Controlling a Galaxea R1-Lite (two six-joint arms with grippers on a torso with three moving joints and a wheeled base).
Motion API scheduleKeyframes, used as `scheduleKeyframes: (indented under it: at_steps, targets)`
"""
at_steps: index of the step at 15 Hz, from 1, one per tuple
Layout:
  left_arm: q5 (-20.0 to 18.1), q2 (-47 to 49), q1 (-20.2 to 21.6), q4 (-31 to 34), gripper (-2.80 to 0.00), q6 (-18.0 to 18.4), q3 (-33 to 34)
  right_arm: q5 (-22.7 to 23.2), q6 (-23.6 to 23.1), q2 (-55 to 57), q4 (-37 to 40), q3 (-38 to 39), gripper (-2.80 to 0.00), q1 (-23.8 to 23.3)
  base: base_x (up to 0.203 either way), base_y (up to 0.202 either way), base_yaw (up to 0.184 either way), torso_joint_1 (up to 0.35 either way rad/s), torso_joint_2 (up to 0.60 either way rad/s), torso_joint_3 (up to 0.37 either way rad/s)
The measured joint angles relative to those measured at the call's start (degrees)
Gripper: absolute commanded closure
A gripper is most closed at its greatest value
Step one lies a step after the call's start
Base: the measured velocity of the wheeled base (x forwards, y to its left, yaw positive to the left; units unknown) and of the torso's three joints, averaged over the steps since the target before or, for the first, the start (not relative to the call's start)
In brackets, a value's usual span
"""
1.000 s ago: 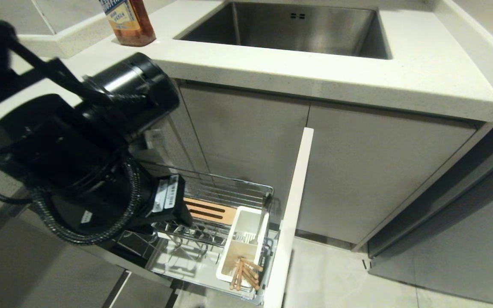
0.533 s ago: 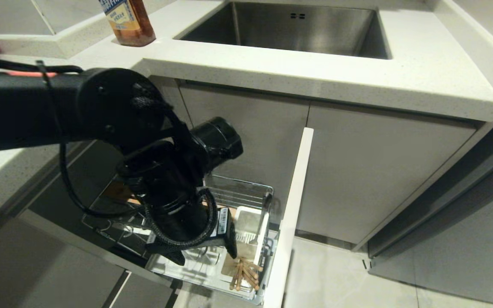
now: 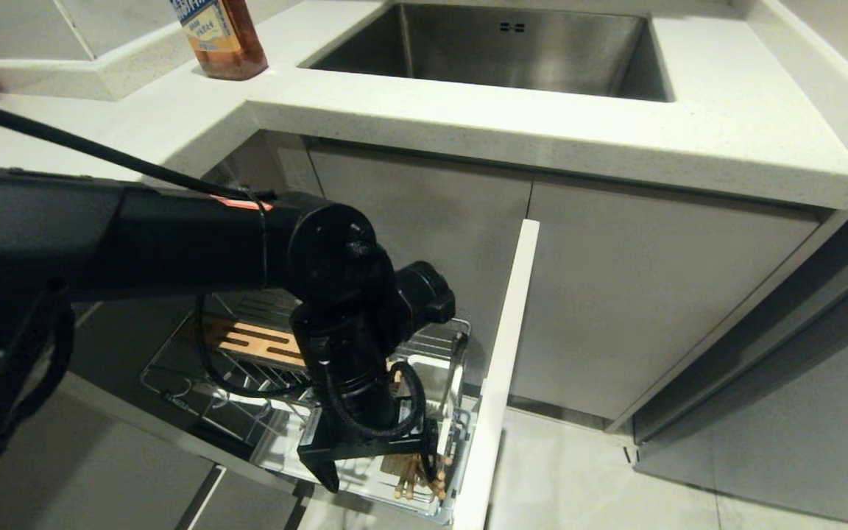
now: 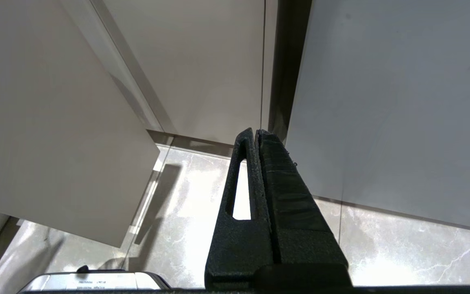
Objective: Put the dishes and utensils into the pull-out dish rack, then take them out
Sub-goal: Take the chopsticks out of the cupboard
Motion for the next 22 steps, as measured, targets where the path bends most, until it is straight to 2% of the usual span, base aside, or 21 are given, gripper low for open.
scheduleKeyframes:
  at_steps: [9,13,17,22]
  targets:
    - [0.39,3.12,0.81,1.38,-2.80,0.76,0.34,0.00,-0.02,0.00,0.00,0.00,0.00,0.00,0.000,0.000,0.000,0.000,0.00,0.000]
    - [-0.14,4.11,1.79,3.39,-2.80,4.08,0.29,0.00,0.00,0.00,0.00,0.00,0.00,0.00,0.000,0.000,0.000,0.000,0.00,0.000]
    - [-2.12,5.81,3.46,3.40,-2.80,5.56,-0.12,0.00,0.00,0.00,0.00,0.00,0.00,0.00,0.000,0.000,0.000,0.000,0.00,0.000]
    - [-5.96,7.74,3.91,3.47,-2.80,5.72,-1.58,0.00,0.00,0.00,0.00,0.00,0.00,0.00,0.000,0.000,0.000,0.000,0.00,0.000]
